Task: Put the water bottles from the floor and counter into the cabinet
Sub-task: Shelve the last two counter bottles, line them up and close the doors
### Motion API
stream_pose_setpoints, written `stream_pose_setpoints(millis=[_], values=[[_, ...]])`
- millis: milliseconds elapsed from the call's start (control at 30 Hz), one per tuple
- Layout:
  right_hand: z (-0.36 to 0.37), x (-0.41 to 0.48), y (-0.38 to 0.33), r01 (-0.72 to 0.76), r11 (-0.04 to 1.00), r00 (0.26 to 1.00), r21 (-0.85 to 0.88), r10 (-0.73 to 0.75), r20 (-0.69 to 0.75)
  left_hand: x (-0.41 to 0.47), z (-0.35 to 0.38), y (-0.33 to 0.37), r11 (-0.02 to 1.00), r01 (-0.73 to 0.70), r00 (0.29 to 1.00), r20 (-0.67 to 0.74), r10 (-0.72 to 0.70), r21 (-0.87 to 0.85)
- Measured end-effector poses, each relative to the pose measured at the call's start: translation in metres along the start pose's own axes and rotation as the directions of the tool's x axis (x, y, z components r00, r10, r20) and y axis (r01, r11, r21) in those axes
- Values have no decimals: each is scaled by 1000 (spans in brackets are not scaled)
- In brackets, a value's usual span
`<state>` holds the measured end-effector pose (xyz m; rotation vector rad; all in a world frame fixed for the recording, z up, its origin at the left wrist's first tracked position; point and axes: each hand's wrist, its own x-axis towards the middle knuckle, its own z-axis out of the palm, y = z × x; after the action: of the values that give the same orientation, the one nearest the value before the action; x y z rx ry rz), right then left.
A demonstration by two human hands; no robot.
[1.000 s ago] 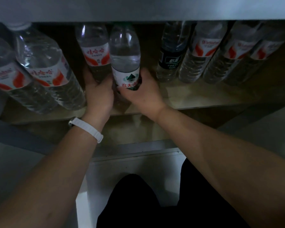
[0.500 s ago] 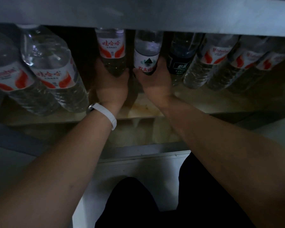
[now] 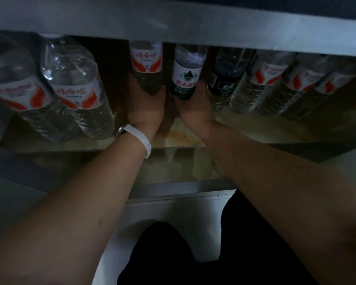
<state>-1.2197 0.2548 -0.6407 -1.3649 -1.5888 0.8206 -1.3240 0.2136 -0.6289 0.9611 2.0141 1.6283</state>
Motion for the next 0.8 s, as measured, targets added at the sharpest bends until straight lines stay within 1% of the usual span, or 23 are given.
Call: stream_pose_setpoints(millis=[133, 233, 267, 333, 400, 467, 533, 600, 667, 700, 800], values=[[-6, -13, 4, 9, 999, 999, 35, -10, 31, -17, -12, -1, 993, -101, 994, -36, 103, 61], [-10, -29, -2, 4, 1000, 1000, -2, -4, 18, -43, -30, 0, 995, -96, 995, -16, 96, -5], [-11, -33, -5, 5, 999, 1000, -33, -5, -3, -52, -36, -2, 992, -129, 992, -18, 128, -13], [-14, -44, -17, 0, 997, 1000, -73, -1, -8, -68, -49, -7, 970, -239, 970, -38, 241, 32], [-15, -53, -29, 41, 991, 997, -129, -32, 71, -75, -61, -16, 939, -325, 942, -52, 332, 112], [-10, -62, -39, 107, 983, 981, -152, -79, 178, -81, -76, -21, 921, -350, 928, -72, 367, 173], [-1, -72, -51, 159, 980, 956, -115, -124, 265, -87, -94, -22, 907, -374, 908, -125, 401, 195], [9, -79, -61, 167, 983, 933, -74, -133, 335, -91, -110, -25, 888, -413, 871, -197, 449, 202], [19, -85, -71, 153, 987, 901, -46, -120, 416, -92, -124, -29, 898, -394, 852, -289, 437, 195], [23, -88, -74, 150, 988, 884, -35, -118, 452, -91, -130, -30, 918, -359, 854, -336, 397, 171], [33, -94, -85, 129, 992, 837, 16, -117, 535, -76, -147, -33, 979, -191, 877, -436, 202, 69]])
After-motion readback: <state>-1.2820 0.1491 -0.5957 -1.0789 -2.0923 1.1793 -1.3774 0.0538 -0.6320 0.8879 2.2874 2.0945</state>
